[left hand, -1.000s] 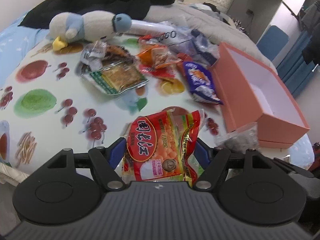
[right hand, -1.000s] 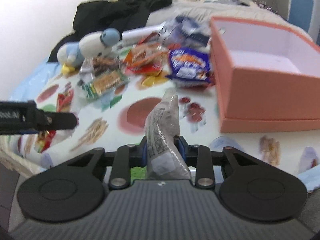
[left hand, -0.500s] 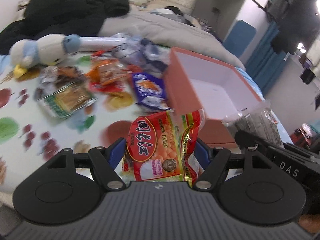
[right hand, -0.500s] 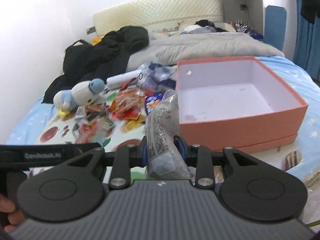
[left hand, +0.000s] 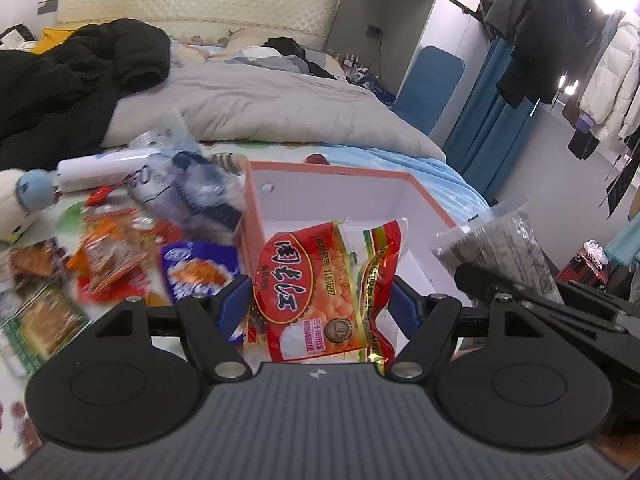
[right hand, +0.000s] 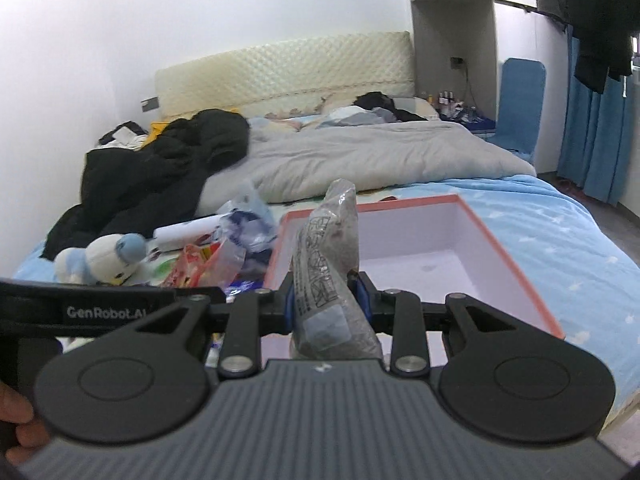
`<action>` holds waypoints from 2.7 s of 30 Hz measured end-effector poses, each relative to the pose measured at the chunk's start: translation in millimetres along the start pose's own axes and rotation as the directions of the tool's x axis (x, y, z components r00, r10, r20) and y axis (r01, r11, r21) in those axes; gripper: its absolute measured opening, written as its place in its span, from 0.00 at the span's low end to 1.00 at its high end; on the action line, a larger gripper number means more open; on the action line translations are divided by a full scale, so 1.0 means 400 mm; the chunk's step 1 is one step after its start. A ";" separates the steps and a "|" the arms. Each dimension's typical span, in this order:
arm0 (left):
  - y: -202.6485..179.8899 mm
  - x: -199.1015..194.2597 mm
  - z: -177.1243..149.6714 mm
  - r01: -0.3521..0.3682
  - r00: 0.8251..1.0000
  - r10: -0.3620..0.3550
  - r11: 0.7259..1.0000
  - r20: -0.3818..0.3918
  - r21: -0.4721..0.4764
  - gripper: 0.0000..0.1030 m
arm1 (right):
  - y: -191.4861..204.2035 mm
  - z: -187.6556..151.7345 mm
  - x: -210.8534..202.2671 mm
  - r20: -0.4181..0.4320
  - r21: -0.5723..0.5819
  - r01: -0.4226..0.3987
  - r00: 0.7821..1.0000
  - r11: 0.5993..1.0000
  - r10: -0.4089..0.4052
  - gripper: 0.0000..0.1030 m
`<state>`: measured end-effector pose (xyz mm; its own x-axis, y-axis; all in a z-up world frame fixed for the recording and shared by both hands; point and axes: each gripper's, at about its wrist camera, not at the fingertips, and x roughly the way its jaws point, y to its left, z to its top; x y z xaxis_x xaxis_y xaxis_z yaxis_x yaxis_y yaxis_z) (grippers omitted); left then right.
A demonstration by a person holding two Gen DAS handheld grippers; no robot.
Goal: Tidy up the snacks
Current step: 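Carry both packets into the pink box and open both tools, then withdraw both tools from the pink box back over the snacks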
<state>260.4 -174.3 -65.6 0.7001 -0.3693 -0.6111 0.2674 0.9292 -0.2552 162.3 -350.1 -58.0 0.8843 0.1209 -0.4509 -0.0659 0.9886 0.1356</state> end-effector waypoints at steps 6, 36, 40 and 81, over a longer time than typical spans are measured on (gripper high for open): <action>-0.030 0.132 0.060 0.017 0.997 -0.016 1.000 -0.078 0.003 0.75 | -0.087 0.015 0.105 -0.065 0.028 -0.002 0.998 1.000 0.004 0.32; -0.043 0.092 0.043 -0.055 0.998 0.055 0.998 0.008 0.019 0.86 | -0.221 -0.027 0.197 -0.168 0.123 -0.047 0.983 0.991 0.068 0.60; -0.047 0.015 0.023 -0.057 0.998 0.056 0.998 0.043 0.030 0.86 | -0.189 -0.029 0.125 -0.120 0.111 -0.050 0.991 0.993 0.063 0.60; 0.214 -0.502 -0.322 -0.229 0.969 0.236 0.968 0.067 -0.102 0.86 | 0.193 -0.199 -0.217 -0.077 -0.045 -0.170 0.983 0.984 0.166 0.61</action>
<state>57.5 -22.7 -61.1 0.7864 -0.1374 -0.6022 0.0308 0.9824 -0.1840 43.7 -277.1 -78.6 0.8229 0.2898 -0.4887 -0.2359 0.9568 0.1700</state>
